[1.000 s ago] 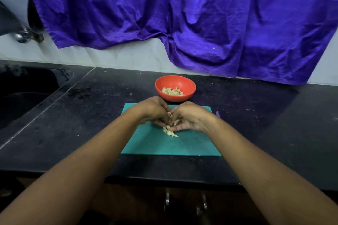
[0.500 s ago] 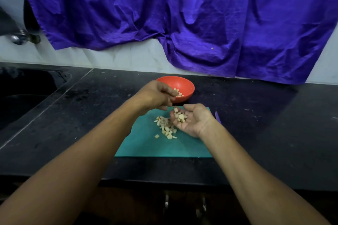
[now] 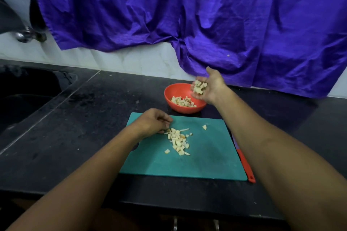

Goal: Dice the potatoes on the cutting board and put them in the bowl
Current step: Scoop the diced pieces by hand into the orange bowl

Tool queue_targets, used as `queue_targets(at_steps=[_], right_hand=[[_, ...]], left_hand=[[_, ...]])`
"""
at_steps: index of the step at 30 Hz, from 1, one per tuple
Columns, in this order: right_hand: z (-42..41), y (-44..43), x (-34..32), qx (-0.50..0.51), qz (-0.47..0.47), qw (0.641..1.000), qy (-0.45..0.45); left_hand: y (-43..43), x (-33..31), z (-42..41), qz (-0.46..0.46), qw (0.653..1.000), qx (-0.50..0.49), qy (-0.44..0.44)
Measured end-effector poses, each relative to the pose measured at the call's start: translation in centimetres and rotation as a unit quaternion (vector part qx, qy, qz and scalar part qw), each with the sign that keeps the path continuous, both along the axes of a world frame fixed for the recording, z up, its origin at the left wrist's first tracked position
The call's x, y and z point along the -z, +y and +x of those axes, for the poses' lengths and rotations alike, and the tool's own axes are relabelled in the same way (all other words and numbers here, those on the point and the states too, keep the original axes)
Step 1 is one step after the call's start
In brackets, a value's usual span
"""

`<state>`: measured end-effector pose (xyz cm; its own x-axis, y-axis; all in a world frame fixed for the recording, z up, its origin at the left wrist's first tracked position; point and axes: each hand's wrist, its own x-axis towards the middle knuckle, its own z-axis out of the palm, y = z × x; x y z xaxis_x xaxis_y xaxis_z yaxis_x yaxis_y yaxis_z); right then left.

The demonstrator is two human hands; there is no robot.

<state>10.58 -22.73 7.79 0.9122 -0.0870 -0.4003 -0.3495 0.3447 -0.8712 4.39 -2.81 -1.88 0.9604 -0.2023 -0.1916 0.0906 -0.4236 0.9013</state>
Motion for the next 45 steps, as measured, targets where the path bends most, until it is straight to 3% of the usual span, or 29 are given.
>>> queue_targets(at_steps=[4,7,11,15,20,22,26,31,34,39,45], right_hand=[[1.4,0.9,0.7,-0.137,-0.197,0.97,0.031],[1.6,1.8,0.3,-0.12,-0.291,0.948,-0.045],[1.0,1.3,0.2,-0.171,-0.352,0.918,-0.061],[-1.9,-1.4,-0.1,-0.12,-0.317,0.93,-0.138],[-6.4,-4.6,3.9,-0.167,-0.41,0.892,-0.089],[-6.8,-4.7,5.7,-0.157,-0.473,0.864,-0.079],[-7.2,-3.0,7.2,-0.179,-0.624,0.754,-0.096],[-8.8,-0.2,6.7,-0.286,-0.492,0.812,-0.128],[-9.0,-0.4,5.8,-0.236,-0.423,0.863,-0.145],[-8.9,-1.2,5.5,-0.241,-0.395,0.872,-0.16],[-9.0,-1.6,6.6,-0.188,-0.407,0.866,-0.22]], left_hand=[[0.0,0.4,0.0,-0.002,1.0,0.0,-0.01],[0.2,0.5,0.2,-0.007,1.0,0.002,-0.008],[0.1,0.4,0.1,-0.004,1.0,0.004,-0.01],[0.3,0.6,-0.3,-0.015,1.0,0.0,-0.018],[0.0,-0.2,-0.6,-0.04,0.999,-0.022,-0.02],[-0.3,-0.8,-0.8,-0.04,0.998,-0.036,-0.038],[-0.1,-2.2,-1.2,-0.011,0.995,-0.067,-0.078],[2.6,-2.2,-1.3,0.103,0.983,-0.104,-0.11],[3.3,-1.9,-1.8,0.173,0.972,-0.09,-0.129],[1.3,-1.4,-2.9,0.236,0.96,-0.043,-0.143],[0.3,-2.1,-3.7,0.166,0.98,0.085,-0.07]])
